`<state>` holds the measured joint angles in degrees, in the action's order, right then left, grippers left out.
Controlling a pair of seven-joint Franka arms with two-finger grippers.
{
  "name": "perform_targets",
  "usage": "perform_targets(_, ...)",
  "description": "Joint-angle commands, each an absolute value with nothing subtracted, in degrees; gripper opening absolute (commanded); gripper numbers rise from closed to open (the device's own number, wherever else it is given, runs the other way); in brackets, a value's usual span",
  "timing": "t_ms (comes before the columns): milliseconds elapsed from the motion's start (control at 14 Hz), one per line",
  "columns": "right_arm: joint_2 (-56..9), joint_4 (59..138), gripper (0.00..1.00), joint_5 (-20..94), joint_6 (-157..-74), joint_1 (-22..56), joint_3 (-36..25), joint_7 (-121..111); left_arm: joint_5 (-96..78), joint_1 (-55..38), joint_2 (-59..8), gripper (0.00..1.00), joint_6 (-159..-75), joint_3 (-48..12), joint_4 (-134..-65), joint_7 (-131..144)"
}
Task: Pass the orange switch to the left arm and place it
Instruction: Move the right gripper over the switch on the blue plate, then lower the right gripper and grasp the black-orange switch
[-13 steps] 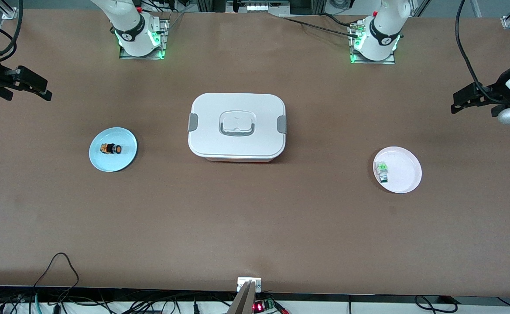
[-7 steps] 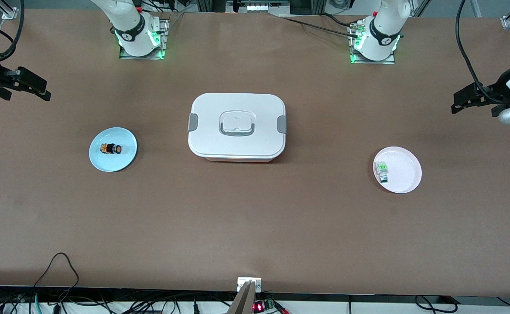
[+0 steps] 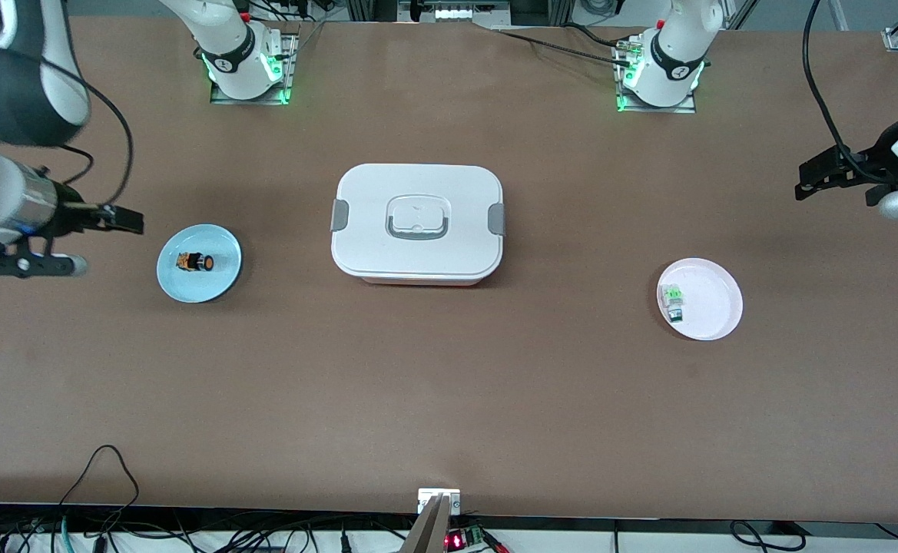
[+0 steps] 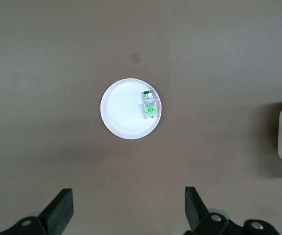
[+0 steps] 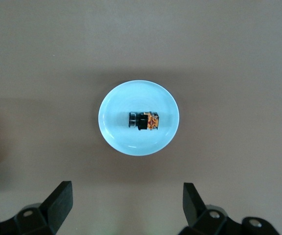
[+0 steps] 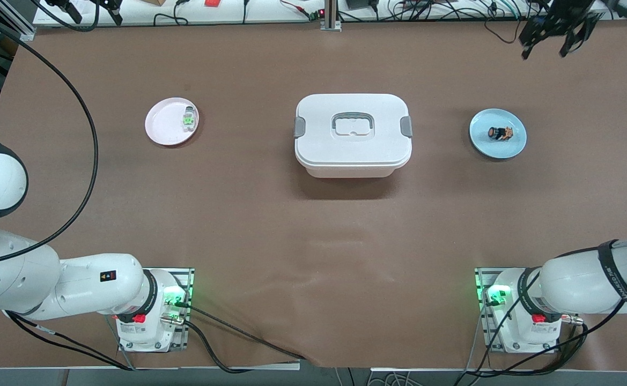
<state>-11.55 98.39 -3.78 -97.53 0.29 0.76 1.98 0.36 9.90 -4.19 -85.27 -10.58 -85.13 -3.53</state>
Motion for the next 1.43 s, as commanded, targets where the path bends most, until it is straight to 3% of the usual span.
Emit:
perform_targets(0, -10.63, 110.00, 1.00, -4.57, -108.24, -0.17, 1.05, 1.94, -0.79, 10.20, -3.43, 1.00, -85.08, -10.55, -85.69, -2.99)
perform_targets(357, -19.50, 113.46, 1.00, -4.75, -119.42, -2.02, 0.70, -1.13, -0.79, 10.46, -3.43, 1.00, -85.08, -10.55, -85.69, -2.99)
perform_targets(643, -22.93, 117.59, 1.00, -4.66, -129.44, -4.30, 0.70, -5.36, -0.79, 10.55, -3.43, 1.00, -85.08, -10.55, -85.69, -2.99)
perform_targets(1357, -25.58, 122.87, 1.00, -3.96, -134.74, -5.10, 0.88, -5.01, -0.79, 10.63, -3.43, 1.00, -85.08, -10.55, -85.78, -2.99)
